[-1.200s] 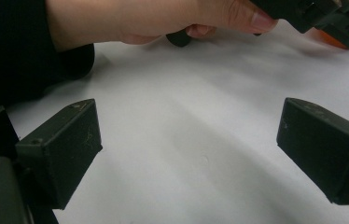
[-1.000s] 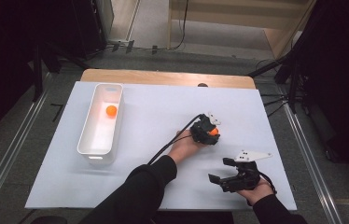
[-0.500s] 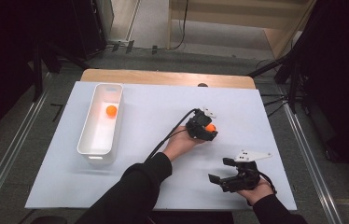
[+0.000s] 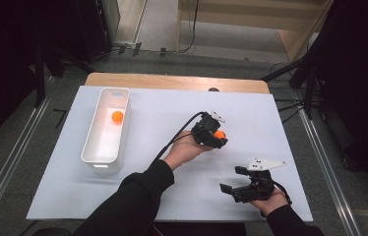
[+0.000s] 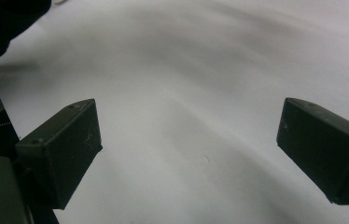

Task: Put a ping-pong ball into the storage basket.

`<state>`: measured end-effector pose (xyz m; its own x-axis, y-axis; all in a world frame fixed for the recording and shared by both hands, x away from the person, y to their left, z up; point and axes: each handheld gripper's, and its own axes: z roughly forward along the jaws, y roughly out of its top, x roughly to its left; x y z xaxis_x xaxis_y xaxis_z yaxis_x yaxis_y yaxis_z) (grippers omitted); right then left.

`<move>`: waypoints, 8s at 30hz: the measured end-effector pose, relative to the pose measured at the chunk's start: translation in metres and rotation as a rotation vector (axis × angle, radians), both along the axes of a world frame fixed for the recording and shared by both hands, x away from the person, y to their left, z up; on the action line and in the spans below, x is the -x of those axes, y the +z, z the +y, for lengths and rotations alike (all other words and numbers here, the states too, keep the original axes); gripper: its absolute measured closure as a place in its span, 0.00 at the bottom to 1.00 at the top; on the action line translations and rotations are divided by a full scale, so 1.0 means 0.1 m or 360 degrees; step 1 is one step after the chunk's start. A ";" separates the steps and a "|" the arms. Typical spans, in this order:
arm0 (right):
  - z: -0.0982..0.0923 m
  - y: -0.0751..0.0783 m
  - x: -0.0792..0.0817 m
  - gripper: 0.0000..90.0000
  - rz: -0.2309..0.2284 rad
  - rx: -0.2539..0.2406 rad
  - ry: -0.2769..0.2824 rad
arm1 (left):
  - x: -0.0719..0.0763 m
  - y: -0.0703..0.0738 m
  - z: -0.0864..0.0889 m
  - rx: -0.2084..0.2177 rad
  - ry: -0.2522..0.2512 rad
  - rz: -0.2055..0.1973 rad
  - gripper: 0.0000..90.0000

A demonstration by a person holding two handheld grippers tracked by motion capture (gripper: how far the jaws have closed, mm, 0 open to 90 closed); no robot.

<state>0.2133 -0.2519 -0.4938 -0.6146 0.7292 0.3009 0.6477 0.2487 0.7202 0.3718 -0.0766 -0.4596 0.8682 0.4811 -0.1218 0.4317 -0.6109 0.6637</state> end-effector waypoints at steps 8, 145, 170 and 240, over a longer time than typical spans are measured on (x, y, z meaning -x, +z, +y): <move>0.00 0.00 -0.01 0.06 -0.0002 0.0004 0.0001 | 0.07 0.11 0.12 0.0020 -0.0021 0.0008 0.56; 0.08 0.02 -0.15 0.06 -0.0026 0.0031 0.0042 | 0.01 0.98 1.97 0.0043 0.0364 0.0030 0.56; 0.14 0.03 -0.18 0.06 -0.0032 0.0042 0.0069 | -0.08 0.98 2.34 0.0006 0.0548 -0.0030 0.56; 0.10 0.02 -0.15 0.06 -0.0030 0.0060 0.0043 | -0.27 0.73 2.99 0.0034 0.1110 -0.0121 0.56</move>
<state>0.2282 -0.2416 -0.4923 -0.6393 0.7229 0.2621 0.6270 0.2928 0.7219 0.3986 0.2225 -0.3871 0.3642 0.9271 -0.0889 0.6701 -0.1945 0.7163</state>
